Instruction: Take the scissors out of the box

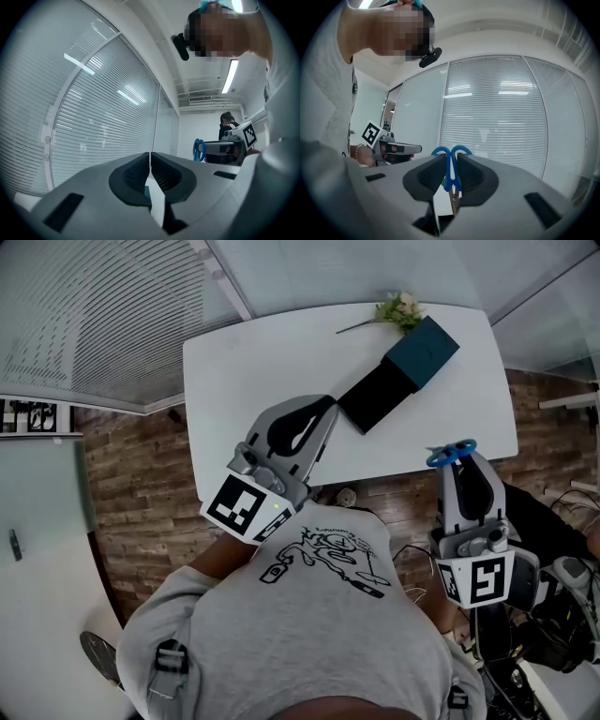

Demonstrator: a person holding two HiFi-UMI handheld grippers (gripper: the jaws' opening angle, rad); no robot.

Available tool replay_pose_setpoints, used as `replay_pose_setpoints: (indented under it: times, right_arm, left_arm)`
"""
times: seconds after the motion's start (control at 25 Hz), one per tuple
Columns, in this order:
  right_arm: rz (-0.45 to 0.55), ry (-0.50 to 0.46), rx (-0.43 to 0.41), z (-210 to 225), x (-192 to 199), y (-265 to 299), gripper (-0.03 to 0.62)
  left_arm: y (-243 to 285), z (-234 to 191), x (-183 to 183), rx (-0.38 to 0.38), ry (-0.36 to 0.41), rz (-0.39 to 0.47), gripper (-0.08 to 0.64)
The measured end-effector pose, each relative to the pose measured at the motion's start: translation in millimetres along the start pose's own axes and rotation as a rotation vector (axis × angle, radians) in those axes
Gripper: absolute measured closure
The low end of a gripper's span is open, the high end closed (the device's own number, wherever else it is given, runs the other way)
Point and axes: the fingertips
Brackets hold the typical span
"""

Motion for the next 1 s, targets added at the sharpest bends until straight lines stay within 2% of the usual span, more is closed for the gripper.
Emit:
replay_pose_setpoints:
  times: [0.72, 1.0]
  right_arm:
    - [0.013, -0.007, 0.010, 6.3, -4.1, -2.3, 0.513]
    - [0.014, -0.002, 0.003, 22.8, -3.8, -1.2, 0.514]
  left_arm:
    - [5.6, 4.4, -0.8, -0.009, 0.003, 0.002, 0.532]
    - [21.6, 8.9, 0.0, -0.014, 0.000, 0.001, 0.532]
Point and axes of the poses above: the fingertips, and each gripper's own axes: y forward along the fingers, z to its right, x out of its underside, and after that the axes turned 4 degrees about y, right-handed
